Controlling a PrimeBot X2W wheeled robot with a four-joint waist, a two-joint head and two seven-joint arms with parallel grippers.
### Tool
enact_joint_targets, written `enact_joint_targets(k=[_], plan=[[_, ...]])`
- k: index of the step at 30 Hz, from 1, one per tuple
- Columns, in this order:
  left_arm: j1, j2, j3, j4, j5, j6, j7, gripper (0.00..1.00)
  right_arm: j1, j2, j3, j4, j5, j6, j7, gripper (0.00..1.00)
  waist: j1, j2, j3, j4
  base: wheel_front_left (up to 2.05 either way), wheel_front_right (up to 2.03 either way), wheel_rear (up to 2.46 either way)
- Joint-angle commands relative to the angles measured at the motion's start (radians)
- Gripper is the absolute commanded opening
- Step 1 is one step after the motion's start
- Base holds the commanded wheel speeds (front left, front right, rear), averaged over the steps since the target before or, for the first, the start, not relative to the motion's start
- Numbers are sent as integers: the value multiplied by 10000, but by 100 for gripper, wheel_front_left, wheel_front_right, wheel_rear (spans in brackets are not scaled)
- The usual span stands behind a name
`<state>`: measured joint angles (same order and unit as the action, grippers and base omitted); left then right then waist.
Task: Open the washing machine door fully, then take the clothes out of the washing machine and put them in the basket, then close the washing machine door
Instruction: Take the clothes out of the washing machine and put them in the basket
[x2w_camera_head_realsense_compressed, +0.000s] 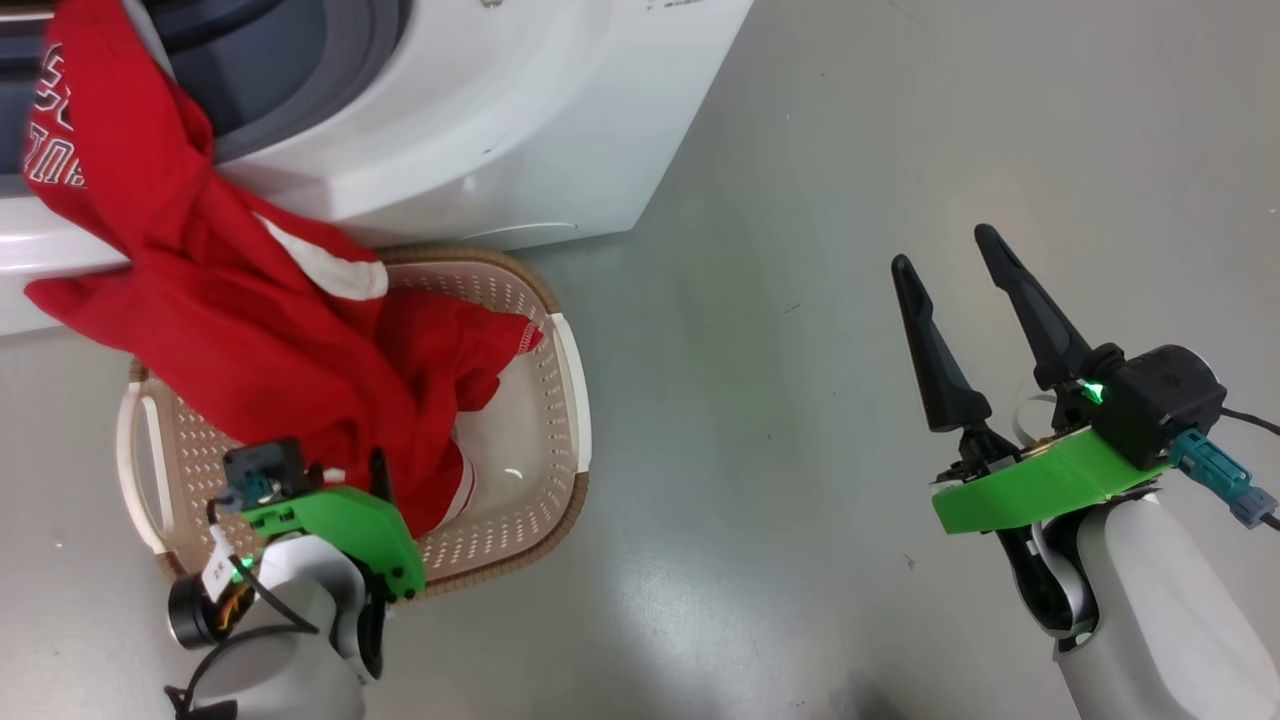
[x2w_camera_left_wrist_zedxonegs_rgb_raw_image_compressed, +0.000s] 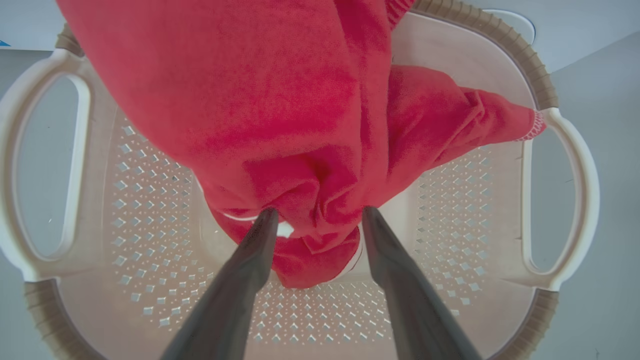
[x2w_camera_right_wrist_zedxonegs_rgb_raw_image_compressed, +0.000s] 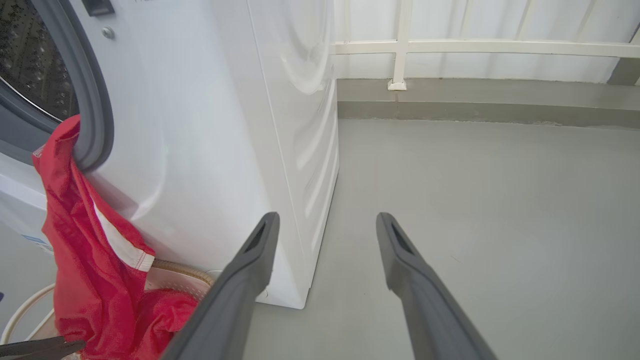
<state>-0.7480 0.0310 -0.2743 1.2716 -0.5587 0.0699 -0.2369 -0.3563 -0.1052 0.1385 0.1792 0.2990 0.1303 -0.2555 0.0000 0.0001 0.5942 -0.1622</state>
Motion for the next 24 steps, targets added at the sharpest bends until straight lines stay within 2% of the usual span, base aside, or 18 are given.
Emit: enact_joint_targets(k=[1, 9, 24], plan=[[-24, 193, 126, -28, -18, 59, -150, 100, -30, -24, 118, -230, 56, 4, -63, 100, 0, -1, -1, 2, 0, 0, 0], [13, 269, 216, -323, -5, -47, -240, 100, 40, 53, 31, -206, 18, 4, -63, 100, 0, -1, -132, 95, 0, 0, 0], [1532, 532, 963, -4066, 1235, 240, -247, 100, 350, 61, -13, -180, -64, 4, -63, 100, 0, -1, -644, 405, 0, 0, 0]])
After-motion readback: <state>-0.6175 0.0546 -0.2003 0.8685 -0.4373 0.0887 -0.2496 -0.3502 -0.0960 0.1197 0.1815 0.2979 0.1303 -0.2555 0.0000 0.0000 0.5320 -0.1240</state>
